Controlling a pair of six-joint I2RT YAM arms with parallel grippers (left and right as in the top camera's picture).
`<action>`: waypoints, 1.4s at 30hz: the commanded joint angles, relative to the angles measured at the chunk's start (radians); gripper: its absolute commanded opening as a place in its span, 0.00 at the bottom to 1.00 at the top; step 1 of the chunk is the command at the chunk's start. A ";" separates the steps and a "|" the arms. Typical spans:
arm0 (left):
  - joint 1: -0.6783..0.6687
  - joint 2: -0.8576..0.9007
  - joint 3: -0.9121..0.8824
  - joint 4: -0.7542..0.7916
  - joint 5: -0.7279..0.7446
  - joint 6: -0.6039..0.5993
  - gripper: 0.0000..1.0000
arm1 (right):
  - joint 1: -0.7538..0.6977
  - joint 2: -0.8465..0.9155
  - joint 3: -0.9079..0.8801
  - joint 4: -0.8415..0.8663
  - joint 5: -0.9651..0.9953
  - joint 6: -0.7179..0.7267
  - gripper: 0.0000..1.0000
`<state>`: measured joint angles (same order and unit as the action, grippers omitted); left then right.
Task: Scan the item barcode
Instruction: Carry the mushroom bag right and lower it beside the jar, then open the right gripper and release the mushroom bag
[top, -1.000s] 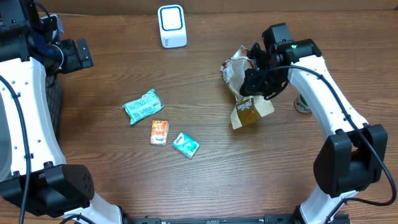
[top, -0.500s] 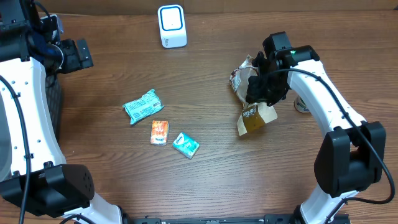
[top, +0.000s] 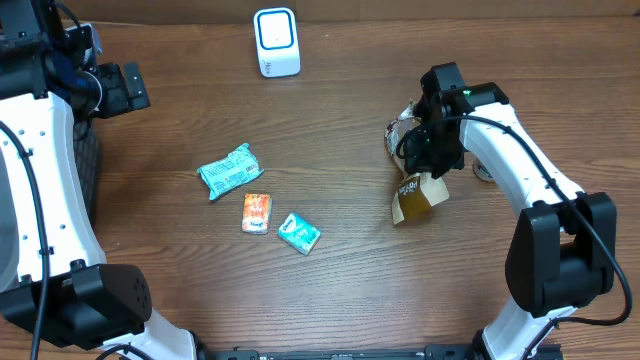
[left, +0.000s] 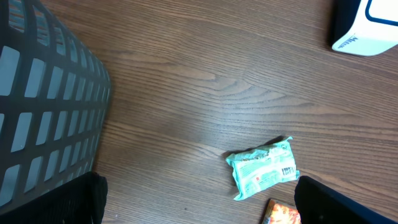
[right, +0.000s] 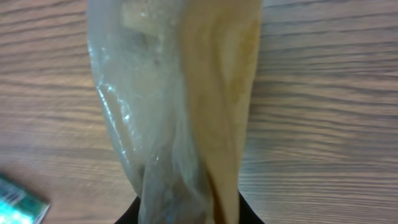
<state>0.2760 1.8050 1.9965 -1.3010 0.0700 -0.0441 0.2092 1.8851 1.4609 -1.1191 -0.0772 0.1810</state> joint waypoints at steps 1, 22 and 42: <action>0.003 0.013 0.002 0.004 -0.003 0.022 1.00 | -0.004 -0.009 -0.029 0.022 0.124 0.063 0.04; 0.003 0.013 0.002 0.004 -0.003 0.022 1.00 | -0.053 -0.010 0.091 0.049 0.300 0.076 0.76; 0.003 0.013 0.002 0.004 -0.003 0.022 0.99 | 0.062 -0.005 -0.199 0.388 -0.142 0.216 0.42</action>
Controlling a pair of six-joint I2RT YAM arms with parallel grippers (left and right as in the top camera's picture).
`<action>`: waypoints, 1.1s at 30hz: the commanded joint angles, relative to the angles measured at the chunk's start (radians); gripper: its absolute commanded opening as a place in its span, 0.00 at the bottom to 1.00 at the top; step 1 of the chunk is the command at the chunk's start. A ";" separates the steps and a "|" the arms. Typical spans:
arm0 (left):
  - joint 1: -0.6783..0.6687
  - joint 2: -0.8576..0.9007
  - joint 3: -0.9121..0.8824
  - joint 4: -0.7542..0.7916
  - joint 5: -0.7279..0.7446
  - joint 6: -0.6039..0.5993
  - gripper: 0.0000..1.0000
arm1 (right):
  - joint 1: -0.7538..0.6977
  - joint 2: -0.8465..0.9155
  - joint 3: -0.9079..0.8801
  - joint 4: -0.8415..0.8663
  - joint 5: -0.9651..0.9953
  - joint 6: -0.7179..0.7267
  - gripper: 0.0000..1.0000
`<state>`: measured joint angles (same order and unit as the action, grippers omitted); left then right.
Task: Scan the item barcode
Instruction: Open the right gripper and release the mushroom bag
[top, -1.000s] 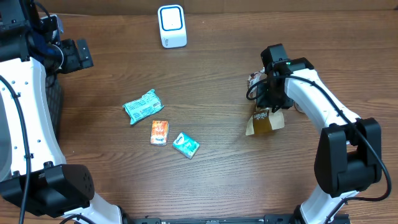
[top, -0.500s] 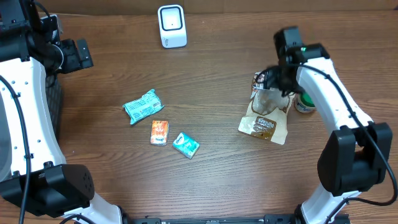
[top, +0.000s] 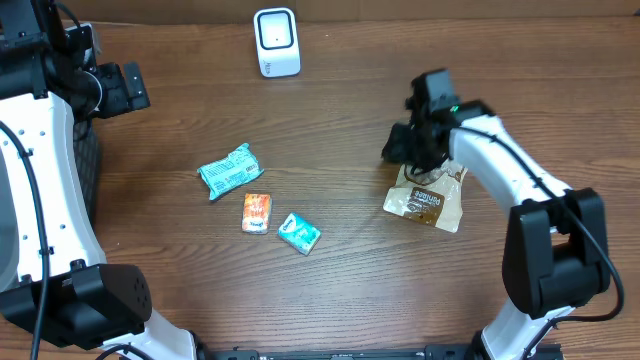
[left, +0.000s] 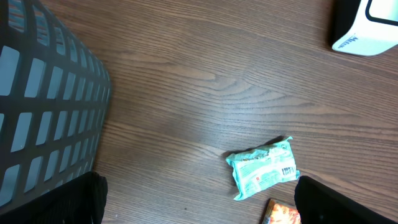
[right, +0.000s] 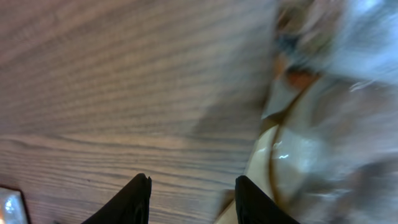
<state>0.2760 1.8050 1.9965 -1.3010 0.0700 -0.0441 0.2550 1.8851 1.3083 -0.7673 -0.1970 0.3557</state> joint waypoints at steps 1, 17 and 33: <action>0.003 0.013 0.002 0.004 -0.003 0.022 0.99 | 0.019 -0.005 -0.057 0.045 -0.021 0.042 0.42; 0.003 0.013 0.002 0.004 -0.003 0.022 0.99 | 0.018 -0.005 -0.072 -0.052 0.222 0.041 0.43; 0.003 0.013 0.002 0.004 -0.003 0.022 1.00 | -0.044 -0.005 -0.072 -0.107 0.320 -0.047 0.43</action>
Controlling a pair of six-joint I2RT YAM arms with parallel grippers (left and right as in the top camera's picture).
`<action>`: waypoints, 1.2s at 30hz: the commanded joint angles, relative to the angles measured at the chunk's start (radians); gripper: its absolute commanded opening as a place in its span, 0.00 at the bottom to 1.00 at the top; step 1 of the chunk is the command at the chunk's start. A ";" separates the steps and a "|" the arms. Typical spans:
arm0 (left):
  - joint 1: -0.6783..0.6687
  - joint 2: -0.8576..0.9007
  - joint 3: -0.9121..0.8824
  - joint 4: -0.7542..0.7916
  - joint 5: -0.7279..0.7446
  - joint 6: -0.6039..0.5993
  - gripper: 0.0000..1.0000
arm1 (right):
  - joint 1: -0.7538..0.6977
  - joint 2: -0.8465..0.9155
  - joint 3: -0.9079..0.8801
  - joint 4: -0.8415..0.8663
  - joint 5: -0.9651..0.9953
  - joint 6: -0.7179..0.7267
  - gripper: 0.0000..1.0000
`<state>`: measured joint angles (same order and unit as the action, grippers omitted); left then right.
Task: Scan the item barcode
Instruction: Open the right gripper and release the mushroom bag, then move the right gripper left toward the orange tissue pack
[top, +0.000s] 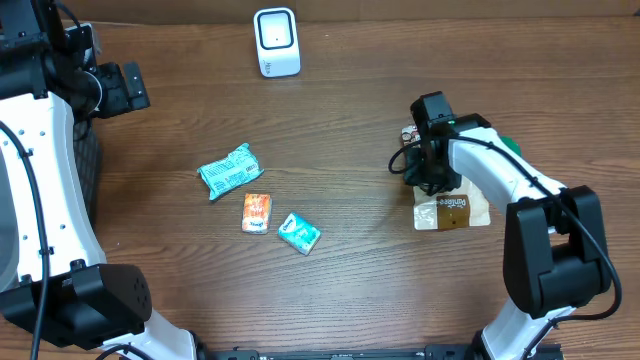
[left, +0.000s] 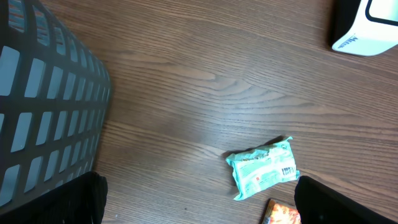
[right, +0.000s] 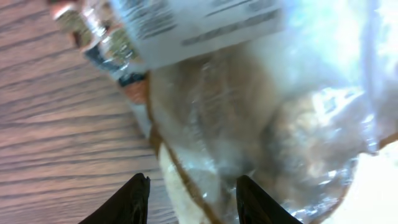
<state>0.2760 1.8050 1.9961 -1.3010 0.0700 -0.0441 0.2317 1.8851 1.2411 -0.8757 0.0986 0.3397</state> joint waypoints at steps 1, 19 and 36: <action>0.003 0.013 0.002 0.004 -0.003 0.022 1.00 | -0.026 -0.005 -0.005 0.002 0.025 -0.031 0.43; 0.003 0.013 0.002 0.004 -0.003 0.022 1.00 | -0.057 -0.006 0.074 -0.053 -0.095 -0.034 0.43; 0.003 0.013 0.002 0.004 -0.003 0.022 1.00 | 0.236 -0.005 0.174 -0.105 -0.452 -0.100 0.42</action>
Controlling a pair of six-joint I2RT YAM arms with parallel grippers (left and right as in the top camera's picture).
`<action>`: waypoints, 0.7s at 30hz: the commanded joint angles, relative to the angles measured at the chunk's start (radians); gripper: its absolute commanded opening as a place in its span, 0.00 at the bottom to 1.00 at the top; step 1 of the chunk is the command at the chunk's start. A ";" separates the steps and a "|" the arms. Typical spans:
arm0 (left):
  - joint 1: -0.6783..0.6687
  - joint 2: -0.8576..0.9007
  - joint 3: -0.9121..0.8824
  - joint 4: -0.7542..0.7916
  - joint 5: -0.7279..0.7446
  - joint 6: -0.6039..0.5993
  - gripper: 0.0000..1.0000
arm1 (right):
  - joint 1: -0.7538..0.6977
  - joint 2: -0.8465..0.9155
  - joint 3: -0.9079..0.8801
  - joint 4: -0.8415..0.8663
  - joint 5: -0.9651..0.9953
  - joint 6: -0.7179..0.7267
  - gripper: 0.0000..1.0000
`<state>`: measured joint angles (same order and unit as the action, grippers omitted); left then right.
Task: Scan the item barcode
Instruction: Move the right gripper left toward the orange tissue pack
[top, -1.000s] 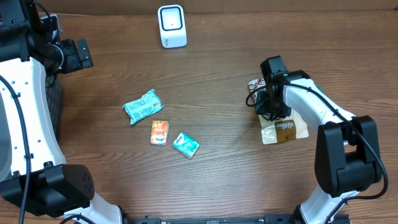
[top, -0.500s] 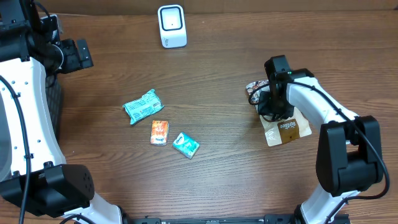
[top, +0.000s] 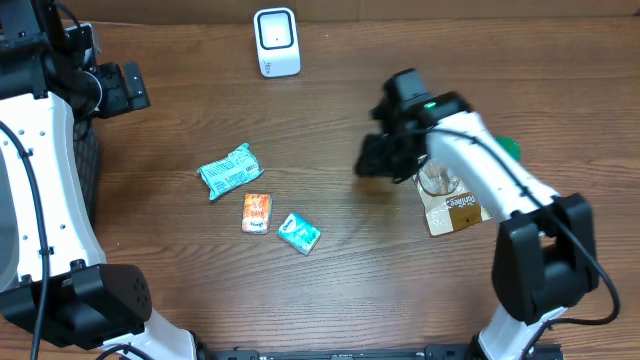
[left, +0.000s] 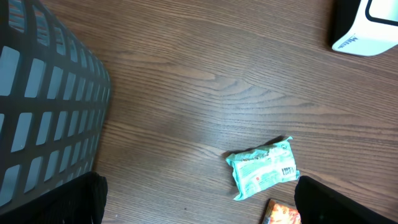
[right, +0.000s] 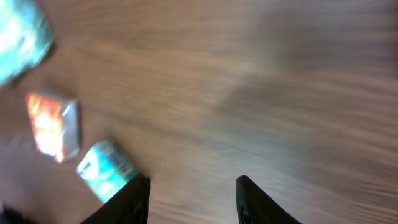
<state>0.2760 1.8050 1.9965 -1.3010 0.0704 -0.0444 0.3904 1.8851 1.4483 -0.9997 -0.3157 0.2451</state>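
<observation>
The white barcode scanner (top: 276, 42) stands at the back of the table, its corner also in the left wrist view as the scanner (left: 364, 25). A brown snack bag (top: 455, 207) lies flat at the right. My right gripper (top: 376, 158) hovers left of it, open and empty, over bare wood; its view is blurred, with the gripper (right: 191, 200) near a small teal box (right: 102, 169) and an orange packet (right: 53, 124). A teal packet (top: 230, 170) lies mid-left. My left gripper (top: 122, 88) is open at the far left, seen as the gripper (left: 199, 208) above the teal packet (left: 262, 168).
A dark mesh basket (left: 43, 106) stands at the left edge under my left arm. The orange packet (top: 256, 212) and the small teal box (top: 299, 233) lie close together below the teal packet. Something green (top: 511, 148) shows behind my right arm.
My right gripper was right over the brown bag; now it is to the bag's left, over bare wood with the small packets in its view. The left arm has not moved.
My right gripper first held the brown bag hanging above the table at the right. Then the bag lay flat with the gripper open beside it, then further right with the gripper over it. Now the gripper is away to the left, empty.
</observation>
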 joint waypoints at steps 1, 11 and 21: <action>0.003 0.013 0.002 0.003 -0.003 0.023 1.00 | 0.107 -0.005 -0.045 0.034 -0.037 0.012 0.42; 0.003 0.013 0.002 0.004 -0.003 0.023 0.99 | 0.340 -0.005 -0.101 0.074 -0.039 0.157 0.39; 0.003 0.013 0.002 0.004 -0.003 0.023 1.00 | 0.507 -0.003 -0.101 0.102 0.035 0.276 0.39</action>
<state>0.2760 1.8050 1.9965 -1.3010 0.0700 -0.0441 0.8608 1.8851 1.3533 -0.9058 -0.3378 0.4427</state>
